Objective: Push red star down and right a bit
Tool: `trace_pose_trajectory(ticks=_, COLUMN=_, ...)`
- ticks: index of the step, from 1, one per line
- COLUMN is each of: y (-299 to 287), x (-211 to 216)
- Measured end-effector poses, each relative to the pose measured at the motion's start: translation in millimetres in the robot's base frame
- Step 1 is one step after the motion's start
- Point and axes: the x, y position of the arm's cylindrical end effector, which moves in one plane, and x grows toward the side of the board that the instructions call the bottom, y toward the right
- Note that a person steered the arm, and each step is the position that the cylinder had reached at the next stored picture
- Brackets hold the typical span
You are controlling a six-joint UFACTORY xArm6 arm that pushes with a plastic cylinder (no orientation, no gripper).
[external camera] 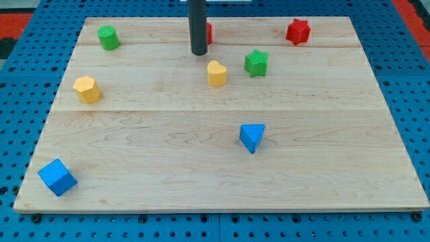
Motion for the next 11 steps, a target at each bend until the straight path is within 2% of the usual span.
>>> trace_pose_trajectory(ticks=4, y=1, x=0)
trace_pose_trajectory(ticks=5, y=59, x=-14)
trace_pose_trajectory(ticks=6, y=69, x=-53)
trace_pose_trajectory(ticks=8, y=151, x=-101)
trace_pose_trajectory(ticks=10, y=193, x=11)
trace_pose_trajectory(ticks=11, y=192, x=31)
